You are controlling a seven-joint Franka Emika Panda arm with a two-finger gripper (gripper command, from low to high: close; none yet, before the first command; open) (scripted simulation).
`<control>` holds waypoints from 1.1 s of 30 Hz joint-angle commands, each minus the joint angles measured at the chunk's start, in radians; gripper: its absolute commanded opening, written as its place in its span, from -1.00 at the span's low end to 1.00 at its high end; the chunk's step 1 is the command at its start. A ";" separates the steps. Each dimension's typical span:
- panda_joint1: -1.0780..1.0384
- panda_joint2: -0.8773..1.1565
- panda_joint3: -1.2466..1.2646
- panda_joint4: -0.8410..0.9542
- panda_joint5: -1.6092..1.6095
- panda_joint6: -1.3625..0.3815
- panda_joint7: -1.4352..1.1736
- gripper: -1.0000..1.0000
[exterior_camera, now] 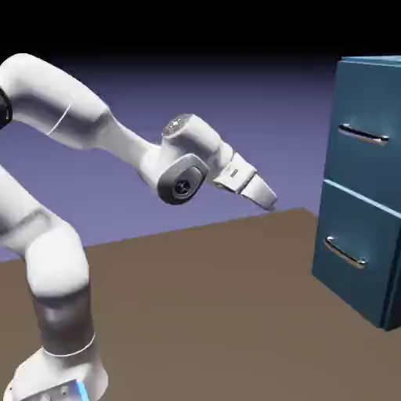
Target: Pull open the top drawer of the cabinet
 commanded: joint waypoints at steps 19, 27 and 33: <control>0.377 0.678 -0.587 0.251 0.826 -0.214 -0.791 0.00; 0.535 0.964 -0.834 0.357 1.174 -0.304 -1.124 0.00; 0.654 1.178 -1.020 0.436 1.435 -0.371 -1.374 0.00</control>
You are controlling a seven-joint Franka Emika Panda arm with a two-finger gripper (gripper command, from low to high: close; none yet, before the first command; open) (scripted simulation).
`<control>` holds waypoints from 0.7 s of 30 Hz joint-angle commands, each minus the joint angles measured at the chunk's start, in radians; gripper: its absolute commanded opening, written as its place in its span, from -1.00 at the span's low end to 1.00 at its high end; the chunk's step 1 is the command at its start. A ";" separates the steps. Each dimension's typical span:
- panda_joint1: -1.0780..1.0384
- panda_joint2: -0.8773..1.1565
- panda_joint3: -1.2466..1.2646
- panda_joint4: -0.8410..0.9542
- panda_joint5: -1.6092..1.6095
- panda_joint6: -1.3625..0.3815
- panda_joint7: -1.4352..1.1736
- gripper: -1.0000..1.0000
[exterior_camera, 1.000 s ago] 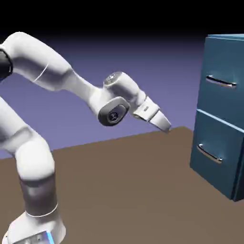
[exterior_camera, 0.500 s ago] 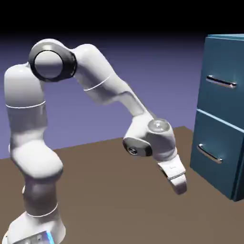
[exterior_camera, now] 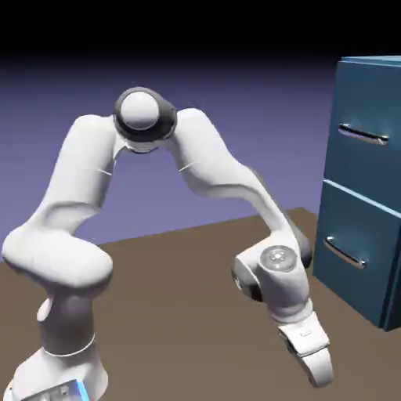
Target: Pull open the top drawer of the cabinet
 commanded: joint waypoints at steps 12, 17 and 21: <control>0.238 0.428 -0.371 0.159 0.522 -0.135 -0.500 0.00; 0.337 0.607 -0.525 0.225 0.739 -0.191 -0.708 0.00; 0.416 0.750 -0.649 0.278 0.913 -0.236 -0.874 0.00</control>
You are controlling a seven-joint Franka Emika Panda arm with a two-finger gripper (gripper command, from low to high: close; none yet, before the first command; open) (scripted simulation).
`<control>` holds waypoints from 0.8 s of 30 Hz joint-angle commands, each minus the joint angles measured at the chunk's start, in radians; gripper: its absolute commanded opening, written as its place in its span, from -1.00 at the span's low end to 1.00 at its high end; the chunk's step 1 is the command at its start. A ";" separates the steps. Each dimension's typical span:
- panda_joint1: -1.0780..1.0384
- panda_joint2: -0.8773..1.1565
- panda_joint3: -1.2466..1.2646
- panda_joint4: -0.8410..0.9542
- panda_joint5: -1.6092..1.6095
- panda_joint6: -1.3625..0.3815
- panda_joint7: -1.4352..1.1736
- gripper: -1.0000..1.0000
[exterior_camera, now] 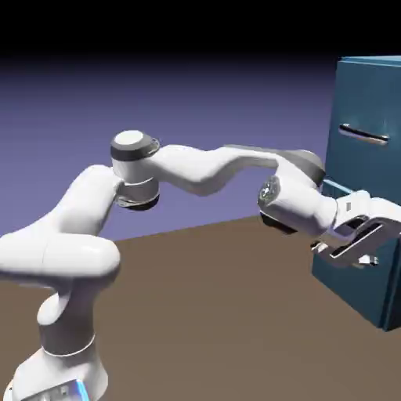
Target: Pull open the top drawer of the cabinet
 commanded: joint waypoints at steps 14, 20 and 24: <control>0.023 0.236 -0.209 0.275 0.317 -0.016 -0.267 0.00; 0.079 0.244 -0.213 0.186 0.314 -0.048 -0.281 -1.00; 0.174 0.258 -0.222 0.042 0.302 -0.097 -0.300 -1.00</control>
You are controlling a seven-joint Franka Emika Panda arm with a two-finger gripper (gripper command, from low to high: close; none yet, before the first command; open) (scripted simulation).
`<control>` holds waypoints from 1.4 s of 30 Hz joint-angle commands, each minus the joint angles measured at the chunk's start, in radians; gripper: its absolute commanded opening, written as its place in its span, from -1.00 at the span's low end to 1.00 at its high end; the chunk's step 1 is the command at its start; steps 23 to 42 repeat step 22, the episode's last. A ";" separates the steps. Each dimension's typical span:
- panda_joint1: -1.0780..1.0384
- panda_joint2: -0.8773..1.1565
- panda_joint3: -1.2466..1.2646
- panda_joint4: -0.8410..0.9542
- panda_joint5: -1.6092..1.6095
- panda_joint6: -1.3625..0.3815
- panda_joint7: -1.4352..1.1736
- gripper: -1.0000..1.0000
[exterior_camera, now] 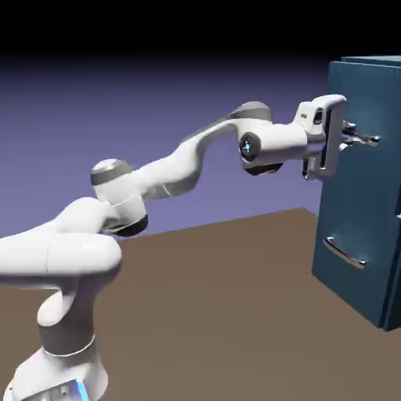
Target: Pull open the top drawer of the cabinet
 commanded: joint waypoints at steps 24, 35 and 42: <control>0.558 0.103 -0.136 -0.685 -0.214 -0.137 -0.045 1.00; 0.558 0.103 -0.136 -0.685 -0.214 -0.137 -0.045 1.00; 0.558 0.103 -0.136 -0.685 -0.214 -0.137 -0.045 1.00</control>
